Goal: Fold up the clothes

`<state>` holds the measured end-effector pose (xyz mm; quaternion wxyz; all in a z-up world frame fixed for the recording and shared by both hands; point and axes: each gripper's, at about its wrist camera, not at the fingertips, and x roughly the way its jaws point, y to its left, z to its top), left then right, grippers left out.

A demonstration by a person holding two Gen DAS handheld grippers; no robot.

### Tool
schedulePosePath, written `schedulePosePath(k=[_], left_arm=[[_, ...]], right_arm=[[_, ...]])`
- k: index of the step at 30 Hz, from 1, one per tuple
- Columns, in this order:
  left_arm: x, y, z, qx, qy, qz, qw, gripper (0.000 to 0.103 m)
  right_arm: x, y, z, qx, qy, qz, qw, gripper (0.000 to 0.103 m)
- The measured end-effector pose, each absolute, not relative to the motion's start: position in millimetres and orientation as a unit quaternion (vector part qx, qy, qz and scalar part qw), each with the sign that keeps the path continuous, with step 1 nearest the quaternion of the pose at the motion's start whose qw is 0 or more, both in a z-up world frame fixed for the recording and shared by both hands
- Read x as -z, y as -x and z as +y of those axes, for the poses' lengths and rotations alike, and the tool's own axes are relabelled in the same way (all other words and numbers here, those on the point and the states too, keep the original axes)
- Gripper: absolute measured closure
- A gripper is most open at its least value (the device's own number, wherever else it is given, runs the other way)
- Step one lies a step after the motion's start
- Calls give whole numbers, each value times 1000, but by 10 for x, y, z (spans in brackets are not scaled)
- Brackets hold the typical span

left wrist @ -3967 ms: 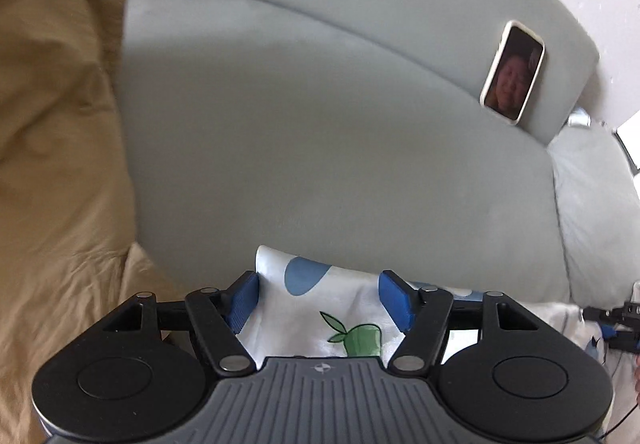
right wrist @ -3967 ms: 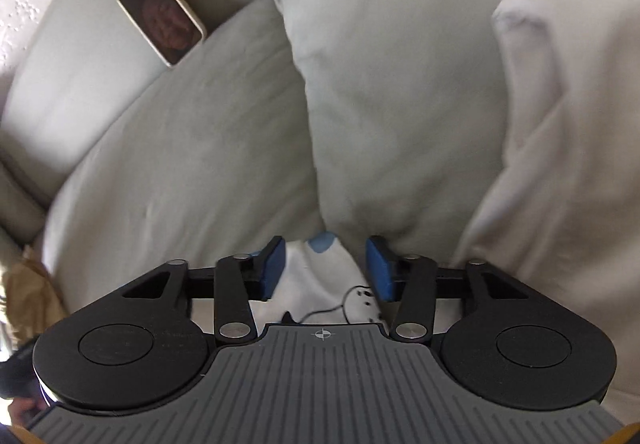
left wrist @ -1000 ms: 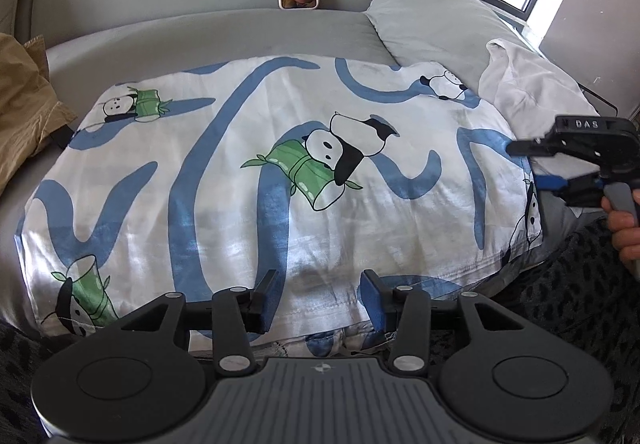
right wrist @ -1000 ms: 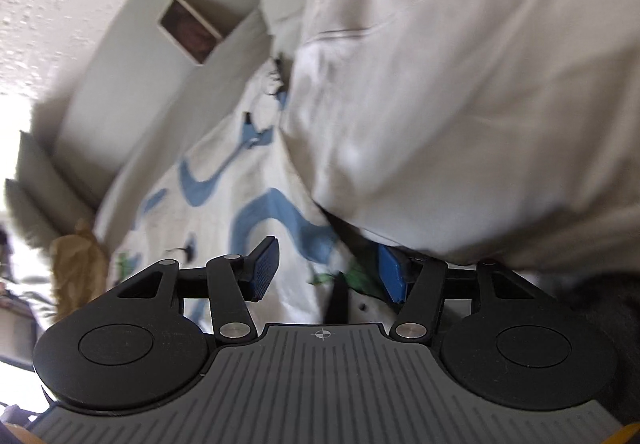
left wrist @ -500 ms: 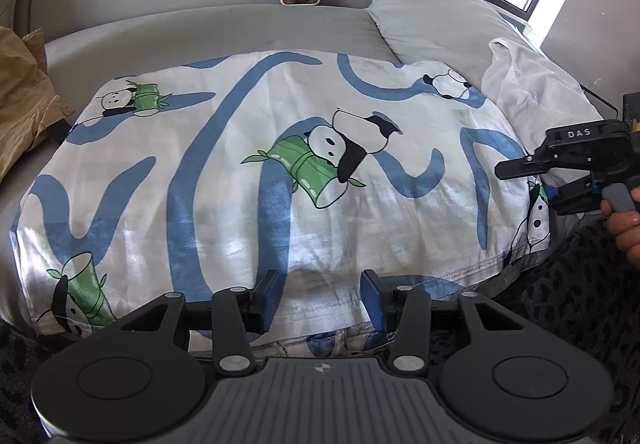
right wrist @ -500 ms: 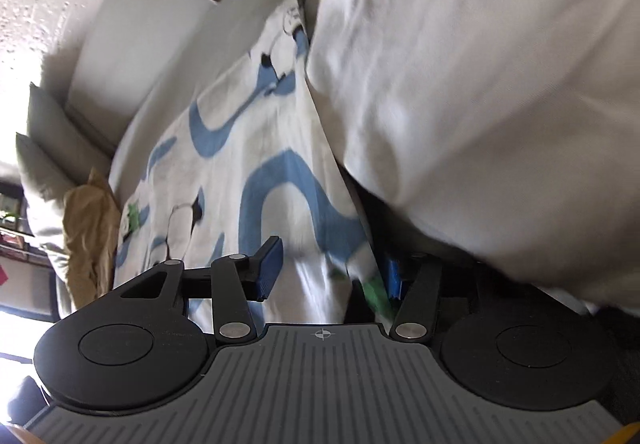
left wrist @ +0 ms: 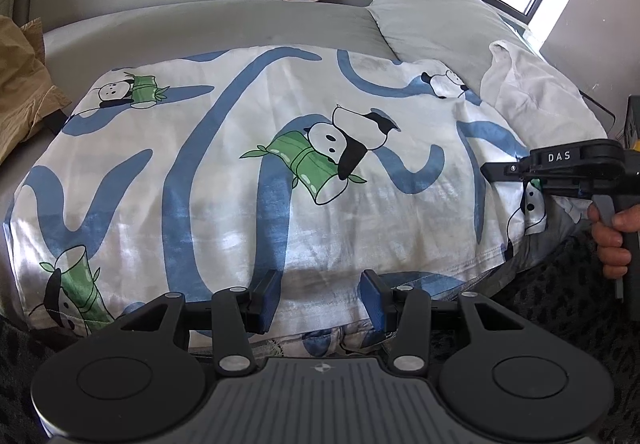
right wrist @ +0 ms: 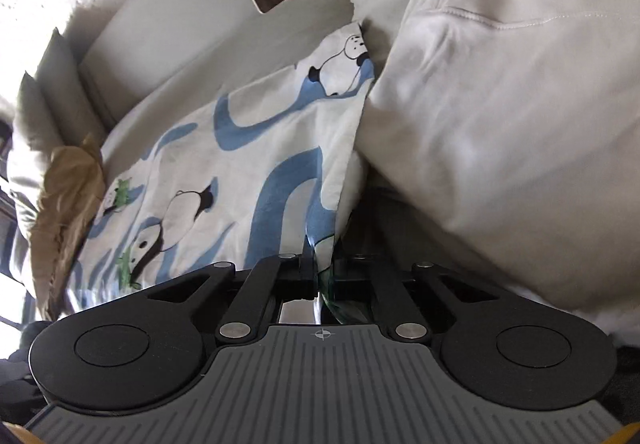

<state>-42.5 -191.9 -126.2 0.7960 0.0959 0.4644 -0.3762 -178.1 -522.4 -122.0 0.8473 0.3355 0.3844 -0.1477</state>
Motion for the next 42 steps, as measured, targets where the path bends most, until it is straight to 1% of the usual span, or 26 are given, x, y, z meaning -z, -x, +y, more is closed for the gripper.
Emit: schedulePosePath(k=[3,6,8,10,15,21,26,31,36,39,41,42], left_arm=[[1256,407,-1874,374,-89,467,797,60],[1219,385,-1814,376,-75,465,798,60],[1180,366,-1762,374,-65,462,801,59],[1144,338,-1697,370,-53,461,805,56],[1043,274,-1470,359,-18,462,811,56],[913,194,-1086,335,39,462,820,55],[770,126,-746,312,71,441,838,55],[695,69,-394,284,111,427,851,55],[621,13,-41,256,152,411,862,55],[589,11,114,248,166,403,865,55],[596,13,156,254,169,404,863,55],[599,14,176,257,171,404,861,55]], right_arm=[[1191,1797,-5295,154,-385,372,830,99],[1123,1900,-5413,149,-461,333,809,99],[1024,1883,-5414,140,-482,315,806,99],[868,1796,-5342,137,-468,312,815,99],[599,1535,-5104,136,-429,331,829,99],[553,1276,-4730,144,-342,394,841,99],[498,965,-4289,140,-268,410,860,99],[365,530,-3566,94,-161,414,891,99],[523,57,-2676,22,-40,440,897,99],[684,-118,-2299,-12,19,458,889,99],[737,-180,-2203,-26,27,471,881,97],[752,-202,-2186,-32,24,478,878,86]])
